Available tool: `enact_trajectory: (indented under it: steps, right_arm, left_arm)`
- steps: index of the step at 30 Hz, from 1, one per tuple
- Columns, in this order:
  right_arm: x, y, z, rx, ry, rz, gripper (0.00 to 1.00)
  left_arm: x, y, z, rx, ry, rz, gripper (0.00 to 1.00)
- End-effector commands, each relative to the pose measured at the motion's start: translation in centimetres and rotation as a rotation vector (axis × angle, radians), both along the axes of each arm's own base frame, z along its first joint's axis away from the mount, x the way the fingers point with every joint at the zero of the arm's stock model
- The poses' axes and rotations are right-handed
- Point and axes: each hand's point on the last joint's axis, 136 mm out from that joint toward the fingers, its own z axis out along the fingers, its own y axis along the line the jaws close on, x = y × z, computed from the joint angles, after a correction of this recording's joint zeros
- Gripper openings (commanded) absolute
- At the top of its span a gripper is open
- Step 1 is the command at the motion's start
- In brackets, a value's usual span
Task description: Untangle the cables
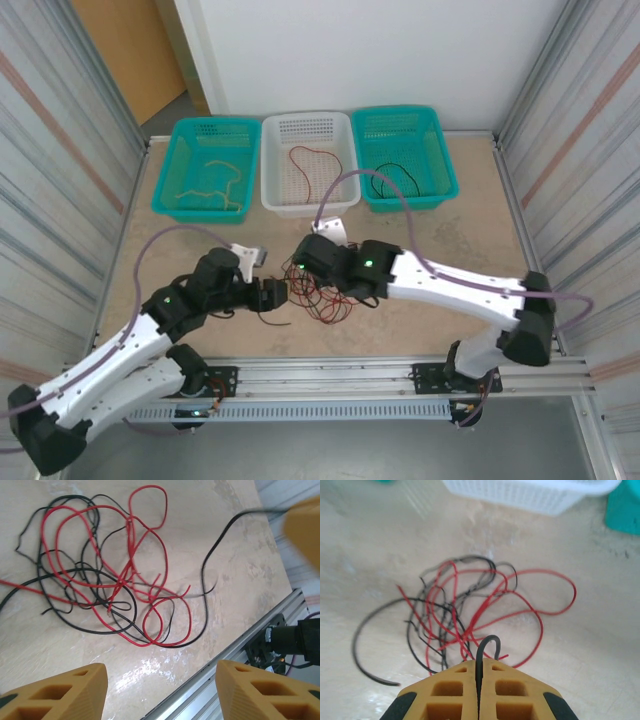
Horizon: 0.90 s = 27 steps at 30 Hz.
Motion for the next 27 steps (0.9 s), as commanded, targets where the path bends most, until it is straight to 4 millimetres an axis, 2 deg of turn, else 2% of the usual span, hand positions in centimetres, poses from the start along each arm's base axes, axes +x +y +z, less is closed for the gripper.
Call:
enact_trajectory:
  steps: [1,8,15,18,27]
  right_arm:
    - [-0.4,-0.5,3.9,0.089,-0.07,0.062,0.0]
    - [-0.9,-2.1,11.3,0.348,-0.137,0.117,0.0]
    - [-0.8,-4.0,17.5,0.528,-0.223,0.154,0.0]
    - [-0.5,-4.3,19.9,0.557,-0.257,0.169,0.0]
    - [-0.7,-4.1,25.3,0.651,-0.319,0.253,0.0]
  left_arm:
    - [1.6,-1.9,3.3,-0.034,-0.124,-0.027,0.6]
    - [1.5,-4.3,4.3,-0.042,-0.158,-0.098,0.63]
    - [1.5,-5.4,3.2,-0.032,-0.127,-0.108,0.65]
    - [1.3,-5.8,2.6,-0.028,-0.115,-0.116,0.67]
    - [1.8,-6.2,0.3,0.006,-0.077,-0.097,0.68]
